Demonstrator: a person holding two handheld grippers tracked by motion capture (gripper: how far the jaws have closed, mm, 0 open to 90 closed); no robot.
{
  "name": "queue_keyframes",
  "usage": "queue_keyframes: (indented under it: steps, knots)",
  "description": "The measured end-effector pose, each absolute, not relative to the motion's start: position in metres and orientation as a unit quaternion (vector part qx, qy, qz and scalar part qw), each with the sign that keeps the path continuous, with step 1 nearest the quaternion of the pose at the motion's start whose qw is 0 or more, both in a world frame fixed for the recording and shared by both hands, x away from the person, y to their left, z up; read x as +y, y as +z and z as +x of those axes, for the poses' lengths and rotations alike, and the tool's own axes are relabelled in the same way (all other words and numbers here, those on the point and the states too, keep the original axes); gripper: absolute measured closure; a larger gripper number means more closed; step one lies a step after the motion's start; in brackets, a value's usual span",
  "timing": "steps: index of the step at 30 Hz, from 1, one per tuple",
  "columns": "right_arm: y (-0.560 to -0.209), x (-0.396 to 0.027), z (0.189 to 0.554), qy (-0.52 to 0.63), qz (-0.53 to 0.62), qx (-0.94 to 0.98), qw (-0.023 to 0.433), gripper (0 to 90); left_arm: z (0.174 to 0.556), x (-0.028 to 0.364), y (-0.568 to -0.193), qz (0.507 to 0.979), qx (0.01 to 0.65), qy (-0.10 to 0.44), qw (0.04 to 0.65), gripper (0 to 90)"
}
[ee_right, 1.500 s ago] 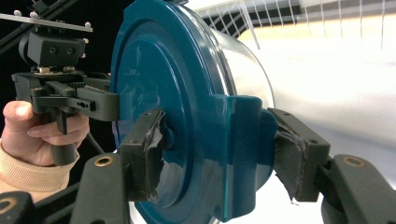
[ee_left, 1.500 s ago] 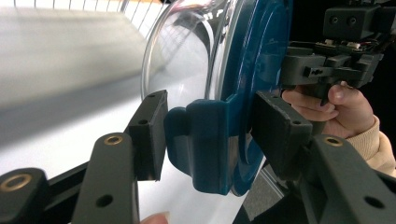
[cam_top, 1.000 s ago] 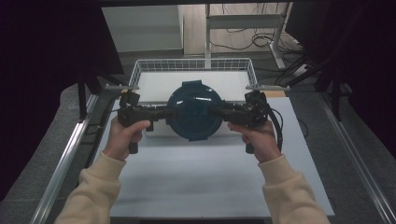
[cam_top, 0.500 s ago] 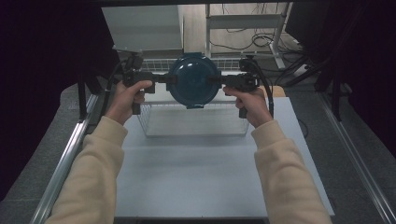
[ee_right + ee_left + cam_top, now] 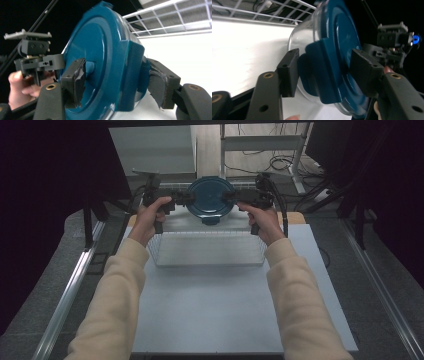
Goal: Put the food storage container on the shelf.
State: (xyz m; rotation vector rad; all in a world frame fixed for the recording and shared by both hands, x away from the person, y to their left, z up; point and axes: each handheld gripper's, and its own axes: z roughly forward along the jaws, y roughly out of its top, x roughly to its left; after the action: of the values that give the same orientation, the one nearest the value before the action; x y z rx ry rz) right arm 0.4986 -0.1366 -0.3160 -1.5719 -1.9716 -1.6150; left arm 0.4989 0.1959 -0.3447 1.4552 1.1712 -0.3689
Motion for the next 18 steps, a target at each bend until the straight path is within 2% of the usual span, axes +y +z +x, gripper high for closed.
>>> queue_keyframes:
  steps: [5, 7, 8, 10, 11, 13, 18]
  knots:
    - [-0.328, -0.14, 0.506, -0.539, -0.548, -0.632, 0.102, 31.9, 0.503, 0.194, -0.354, 0.6, 0.508, -0.164, 0.596, 40.9]
    - [-0.33, -0.142, 0.505, -0.544, -0.544, -0.631, 0.101, 31.0, 0.502, 0.194, -0.355, 0.602, 0.506, -0.158, 0.597, 40.3]
    - [-0.329, -0.141, 0.504, -0.542, -0.544, -0.633, 0.096, 28.4, 0.5, 0.193, -0.354, 0.609, 0.509, -0.144, 0.592, 36.4]
    - [-0.325, -0.14, 0.497, -0.532, -0.546, -0.645, 0.054, 19.5, 0.492, 0.197, -0.351, 0.62, 0.508, -0.114, 0.587, 25.9]
    - [-0.321, -0.14, 0.491, -0.528, -0.545, -0.651, 0.03, 17.4, 0.485, 0.2, -0.35, 0.619, 0.51, -0.094, 0.59, 24.1]
    - [-0.315, -0.144, 0.477, -0.531, -0.533, -0.659, -0.005, 14.0, 0.469, 0.208, -0.346, 0.621, 0.505, -0.066, 0.595, 22.4]
    - [-0.313, -0.167, 0.421, -0.542, -0.466, -0.696, -0.062, 13.0, 0.398, 0.22, -0.352, 0.677, 0.473, 0.022, 0.563, 21.3]
